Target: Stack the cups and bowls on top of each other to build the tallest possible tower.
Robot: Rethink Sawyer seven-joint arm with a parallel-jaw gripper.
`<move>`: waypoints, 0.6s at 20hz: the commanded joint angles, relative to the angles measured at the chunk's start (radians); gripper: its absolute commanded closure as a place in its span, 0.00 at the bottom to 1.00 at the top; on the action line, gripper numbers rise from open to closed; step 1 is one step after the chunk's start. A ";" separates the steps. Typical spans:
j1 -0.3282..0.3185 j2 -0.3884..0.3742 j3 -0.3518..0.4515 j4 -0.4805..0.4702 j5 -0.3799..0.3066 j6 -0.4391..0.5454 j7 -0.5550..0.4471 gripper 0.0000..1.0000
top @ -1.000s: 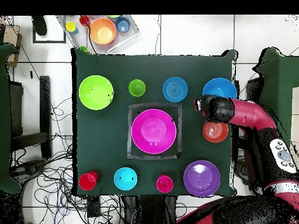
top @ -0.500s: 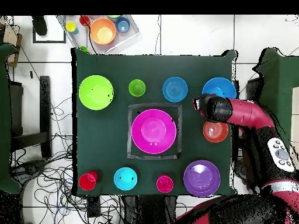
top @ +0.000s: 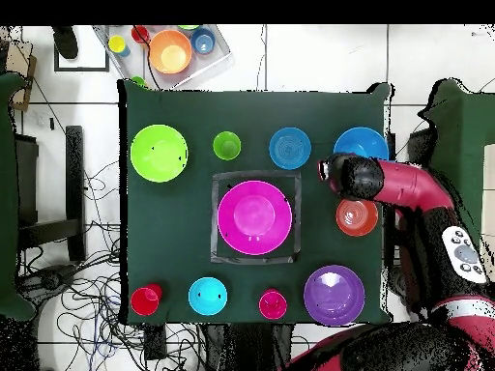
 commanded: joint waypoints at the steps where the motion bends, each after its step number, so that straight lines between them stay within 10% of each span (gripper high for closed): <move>1: 0.052 -0.052 -0.001 -0.084 0.051 0.232 0.001 1.00; 12: 0.062 -0.087 0.012 -0.151 0.057 0.359 -0.032 1.00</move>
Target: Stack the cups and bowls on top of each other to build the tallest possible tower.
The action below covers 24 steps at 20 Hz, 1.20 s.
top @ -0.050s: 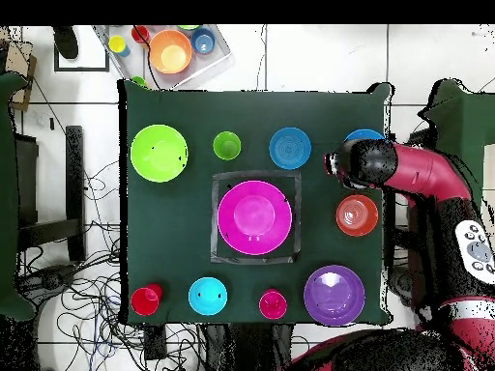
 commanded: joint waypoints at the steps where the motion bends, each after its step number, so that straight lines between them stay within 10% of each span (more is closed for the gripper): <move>1: 0.044 -0.052 0.010 -0.069 0.020 0.157 -0.024 1.00; 24: 0.270 -0.325 -0.227 0.301 0.194 0.081 0.398 1.00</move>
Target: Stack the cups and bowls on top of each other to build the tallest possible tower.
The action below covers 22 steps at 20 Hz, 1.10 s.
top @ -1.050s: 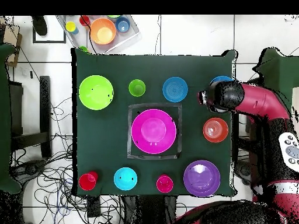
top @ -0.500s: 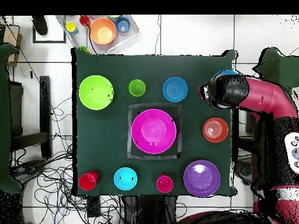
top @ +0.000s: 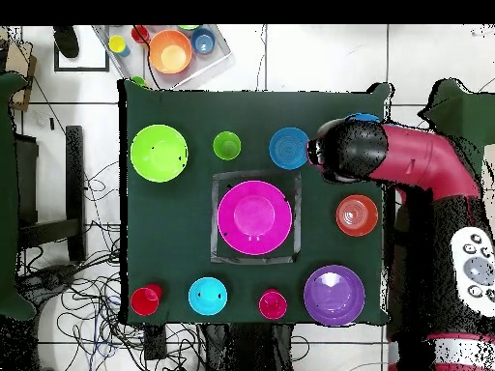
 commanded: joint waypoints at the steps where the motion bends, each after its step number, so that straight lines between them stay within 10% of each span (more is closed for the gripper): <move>1: 0.114 -0.091 -0.104 0.222 0.053 0.005 0.335 1.00; 22: 0.356 0.044 -0.261 0.387 0.077 -0.394 0.813 1.00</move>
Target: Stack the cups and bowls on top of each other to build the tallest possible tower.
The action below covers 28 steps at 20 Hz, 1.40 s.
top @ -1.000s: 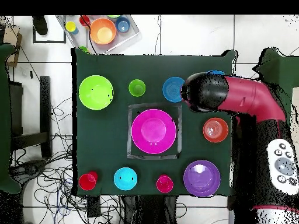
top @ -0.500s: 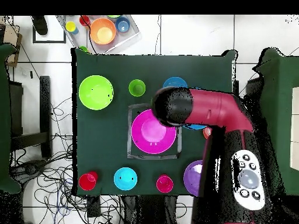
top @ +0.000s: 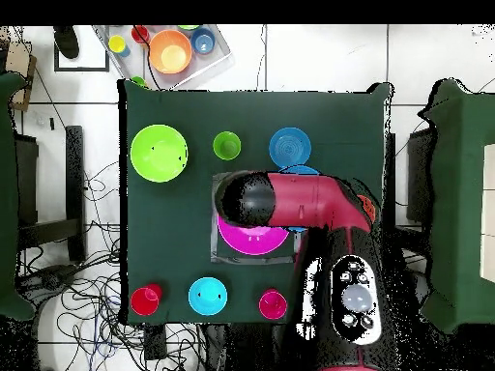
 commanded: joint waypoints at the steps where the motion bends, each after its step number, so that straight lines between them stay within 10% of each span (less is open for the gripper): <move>1: 0.071 0.137 -0.058 0.104 -0.001 -0.214 0.293 1.00; 28: 0.342 0.167 -0.251 0.102 0.176 -0.162 0.469 1.00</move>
